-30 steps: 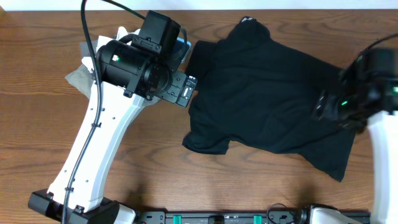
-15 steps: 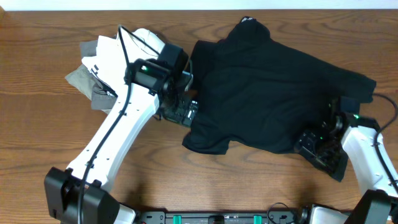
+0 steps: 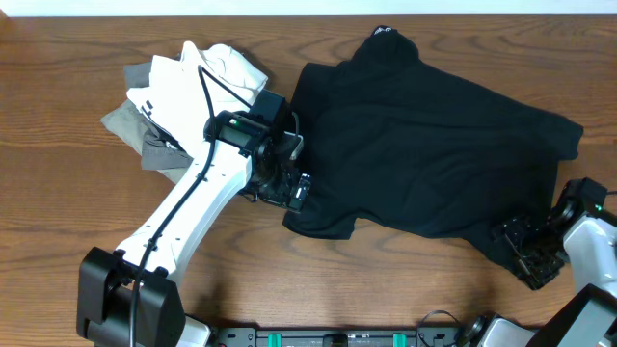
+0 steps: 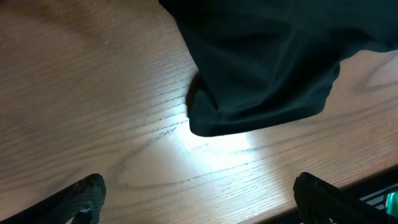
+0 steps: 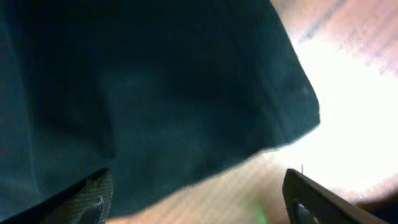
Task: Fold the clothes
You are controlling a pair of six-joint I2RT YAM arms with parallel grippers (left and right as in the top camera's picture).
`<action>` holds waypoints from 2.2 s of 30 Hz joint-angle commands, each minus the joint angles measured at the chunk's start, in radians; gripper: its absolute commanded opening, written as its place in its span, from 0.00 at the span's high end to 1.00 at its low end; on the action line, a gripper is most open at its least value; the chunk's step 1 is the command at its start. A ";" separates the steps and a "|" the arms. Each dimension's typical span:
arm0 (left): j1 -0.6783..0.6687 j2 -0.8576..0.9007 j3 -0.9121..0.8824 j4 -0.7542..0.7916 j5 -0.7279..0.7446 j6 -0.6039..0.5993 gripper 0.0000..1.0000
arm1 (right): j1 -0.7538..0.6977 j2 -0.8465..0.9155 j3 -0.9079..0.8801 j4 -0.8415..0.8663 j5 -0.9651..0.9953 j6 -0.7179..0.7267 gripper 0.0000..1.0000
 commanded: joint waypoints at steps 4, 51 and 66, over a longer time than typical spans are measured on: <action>0.004 0.005 -0.001 0.001 0.014 -0.012 0.02 | -0.014 -0.012 -0.085 0.087 0.014 0.002 0.24; 0.004 0.005 -0.001 0.042 0.014 -0.017 0.02 | -0.196 -0.065 -0.123 0.113 0.014 -0.047 0.52; 0.004 0.005 -0.001 0.040 0.014 -0.017 0.02 | -0.220 -0.010 0.021 0.103 0.040 -0.048 0.99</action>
